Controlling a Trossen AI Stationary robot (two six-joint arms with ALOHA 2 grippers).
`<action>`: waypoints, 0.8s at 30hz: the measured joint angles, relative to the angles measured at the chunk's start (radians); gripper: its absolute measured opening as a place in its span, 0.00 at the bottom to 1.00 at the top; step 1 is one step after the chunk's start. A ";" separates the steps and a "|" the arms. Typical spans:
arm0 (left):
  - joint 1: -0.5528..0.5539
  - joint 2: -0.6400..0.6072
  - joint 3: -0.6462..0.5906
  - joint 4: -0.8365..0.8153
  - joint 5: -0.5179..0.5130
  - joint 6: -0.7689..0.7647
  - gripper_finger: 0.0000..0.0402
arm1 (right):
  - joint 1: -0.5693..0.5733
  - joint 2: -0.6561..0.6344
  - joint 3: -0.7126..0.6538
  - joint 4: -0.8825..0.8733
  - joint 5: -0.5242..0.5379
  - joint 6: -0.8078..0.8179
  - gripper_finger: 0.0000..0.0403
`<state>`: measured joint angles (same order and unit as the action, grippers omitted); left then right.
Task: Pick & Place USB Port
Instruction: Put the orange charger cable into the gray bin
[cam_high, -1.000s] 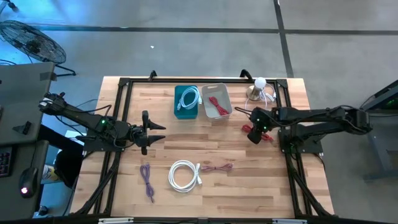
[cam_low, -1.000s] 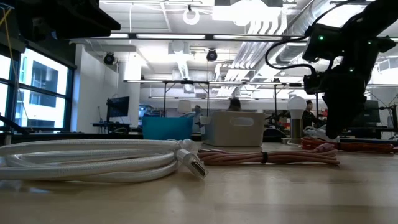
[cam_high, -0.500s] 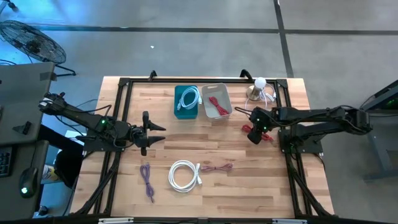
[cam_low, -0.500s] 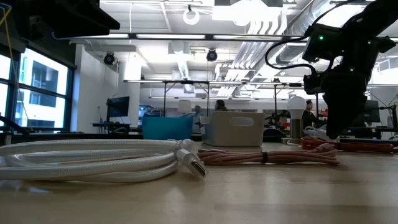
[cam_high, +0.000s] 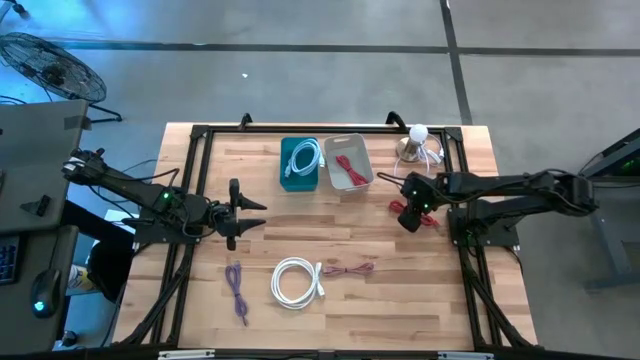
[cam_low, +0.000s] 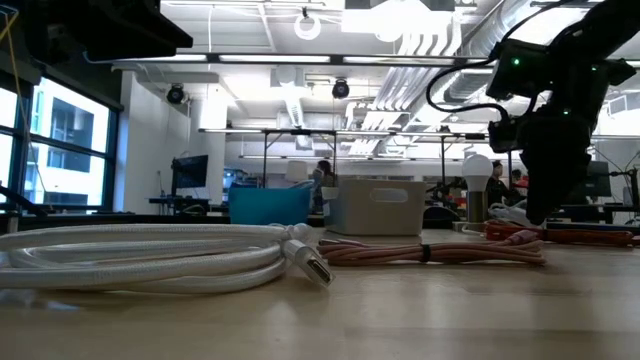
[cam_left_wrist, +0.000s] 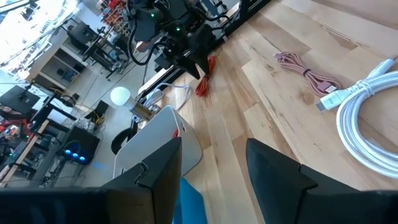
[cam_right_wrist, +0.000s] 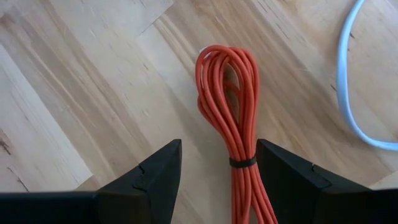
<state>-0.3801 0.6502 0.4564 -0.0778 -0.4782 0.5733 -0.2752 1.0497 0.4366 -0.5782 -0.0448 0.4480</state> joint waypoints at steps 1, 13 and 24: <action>0.000 0.000 0.000 0.000 0.000 0.000 0.43 | 0.000 0.007 0.000 -0.001 0.001 0.000 0.49; 0.000 0.000 0.000 0.000 0.000 -0.002 0.43 | 0.000 0.186 0.006 0.025 0.026 -0.035 0.46; 0.000 0.000 0.000 0.000 0.000 -0.003 0.43 | 0.000 0.179 0.003 0.027 0.068 -0.106 0.08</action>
<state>-0.3801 0.6505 0.4564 -0.0776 -0.4786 0.5705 -0.2751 1.2285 0.4397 -0.5513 0.0236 0.3420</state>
